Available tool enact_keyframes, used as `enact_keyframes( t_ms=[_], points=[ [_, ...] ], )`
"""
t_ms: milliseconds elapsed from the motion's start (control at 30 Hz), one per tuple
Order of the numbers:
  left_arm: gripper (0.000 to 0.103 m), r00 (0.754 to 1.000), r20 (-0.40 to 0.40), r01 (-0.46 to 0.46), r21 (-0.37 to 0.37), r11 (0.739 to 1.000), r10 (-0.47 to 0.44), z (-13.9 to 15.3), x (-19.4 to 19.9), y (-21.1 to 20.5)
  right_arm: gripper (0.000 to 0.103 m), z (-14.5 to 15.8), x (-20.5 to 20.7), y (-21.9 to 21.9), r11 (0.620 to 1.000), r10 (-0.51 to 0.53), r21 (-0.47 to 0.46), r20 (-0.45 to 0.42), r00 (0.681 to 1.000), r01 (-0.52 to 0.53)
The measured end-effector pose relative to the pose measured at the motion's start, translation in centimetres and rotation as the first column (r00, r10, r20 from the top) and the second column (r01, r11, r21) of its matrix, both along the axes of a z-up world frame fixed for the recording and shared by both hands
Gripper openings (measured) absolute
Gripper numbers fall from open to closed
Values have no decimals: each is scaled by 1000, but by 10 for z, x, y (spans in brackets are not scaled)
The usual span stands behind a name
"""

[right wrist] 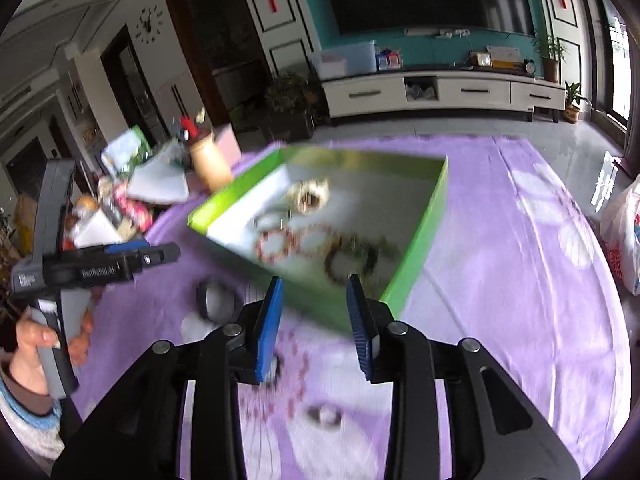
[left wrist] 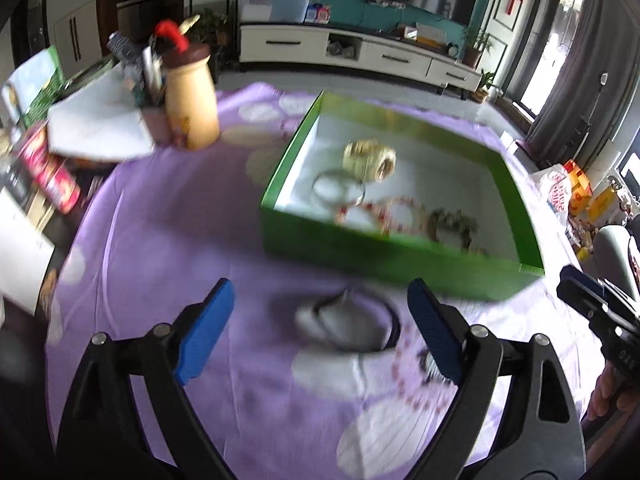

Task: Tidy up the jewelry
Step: 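Grasp the black-strap watch with the left tool while the right tool grasps the small black ring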

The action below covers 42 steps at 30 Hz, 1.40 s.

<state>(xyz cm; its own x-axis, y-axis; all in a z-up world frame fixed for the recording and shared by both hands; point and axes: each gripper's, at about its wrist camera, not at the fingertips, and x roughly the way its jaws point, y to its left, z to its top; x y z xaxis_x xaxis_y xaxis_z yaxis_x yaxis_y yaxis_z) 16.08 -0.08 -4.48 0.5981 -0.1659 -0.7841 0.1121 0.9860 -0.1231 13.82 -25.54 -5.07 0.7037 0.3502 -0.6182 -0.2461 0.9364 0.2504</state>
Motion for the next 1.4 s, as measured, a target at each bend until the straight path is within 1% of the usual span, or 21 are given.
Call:
enact_keyframes(
  t_ms=[67, 133, 233, 367, 500, 533, 600, 633, 733, 867, 967, 1033, 1100, 1167, 1200, 1233, 1267, 1300, 1333, 1367, 1400],
  points=[
    [89, 1000, -20, -13, 0, 1000, 13, -6, -10, 3, 33, -17, -10, 1, 1000, 2, -18, -51, 999, -3],
    [89, 999, -38, -25, -22, 999, 24, -11, -21, 7, 34, -36, -16, 3, 999, -3, -35, -107, 994, -1],
    [91, 998, -57, -37, -51, 998, 34, -17, -33, 9, 33, -58, -23, 7, 997, -23, -81, -156, 987, 11],
    [94, 996, -83, -47, -62, 997, 42, -24, -41, 11, 33, -73, -24, 14, 993, -43, -113, -171, 984, 24],
    [99, 992, -111, -61, -72, 996, 52, -31, -43, 12, 33, -75, -21, 23, 988, -42, -156, -147, 988, 19],
    [99, 991, -120, -64, -74, 995, 55, -32, -42, 12, 31, -75, -20, 27, 985, -40, -169, -141, 989, 15],
    [101, 989, -132, -73, -77, 994, 62, -35, -41, 12, 19, -76, -21, 33, 975, -40, -221, -122, 992, 12],
    [101, 988, -139, -79, -77, 994, 68, -37, -40, 12, 19, -77, -22, 34, 973, -35, -229, -118, 992, 7],
    [101, 982, -169, -101, -93, 991, 85, -43, -32, 13, 18, -77, -24, 33, 980, -33, -199, -118, 992, 8],
    [101, 976, -187, -141, -140, 980, 114, -45, -20, 17, 19, -70, -31, 26, 995, -24, -98, -95, 995, 15],
    [101, 970, -208, -165, -163, 973, 130, -47, -8, 18, 19, -63, -35, 25, 998, -16, -62, -75, 997, 12],
    [101, 967, -216, -173, -158, 972, 137, -49, 0, 15, 19, -60, -37, 24, 999, -13, -49, -68, 998, 10],
    [96, 965, -219, -179, -143, 973, 145, -50, 7, 12, 19, -57, -37, 23, 999, -12, -36, -63, 998, 9],
    [80, 962, -229, -181, -134, 974, 147, -53, 12, 9, 19, -56, -37, 21, 1000, -8, -21, -61, 998, 6],
    [76, 960, -239, -181, -122, 976, 149, -55, 16, 6, 19, -56, -37, 20, 1000, -6, -17, -60, 998, 5],
    [69, 958, -244, -182, -118, 976, 149, -57, 18, 6, 19, -55, -37, 20, 1000, -5, -14, -59, 998, 5],
    [65, 957, -249, -183, -113, 977, 150, -59, 19, 5, 19, -55, -37, 21, 1000, -3, -10, -58, 998, 3],
    [64, 955, -253, -184, -104, 977, 153, -62, 21, 3, 19, -55, -37, 20, 1000, -2, -7, -58, 998, 2],
    [59, 955, -254, -184, -98, 978, 154, -63, 22, 2, 19, -55, -37, 20, 1000, -1, -4, -58, 998, 1],
    [51, 955, -253, -184, -92, 979, 156, -64, 24, 1, 19, -55, -37, 20, 1000, 0, -3, -57, 998, 0],
    [47, 954, -254, -184, -84, 979, 157, -65, 25, 0, 19, -55, -37, 20, 1000, 1, 0, -57, 998, -1]
  ],
)
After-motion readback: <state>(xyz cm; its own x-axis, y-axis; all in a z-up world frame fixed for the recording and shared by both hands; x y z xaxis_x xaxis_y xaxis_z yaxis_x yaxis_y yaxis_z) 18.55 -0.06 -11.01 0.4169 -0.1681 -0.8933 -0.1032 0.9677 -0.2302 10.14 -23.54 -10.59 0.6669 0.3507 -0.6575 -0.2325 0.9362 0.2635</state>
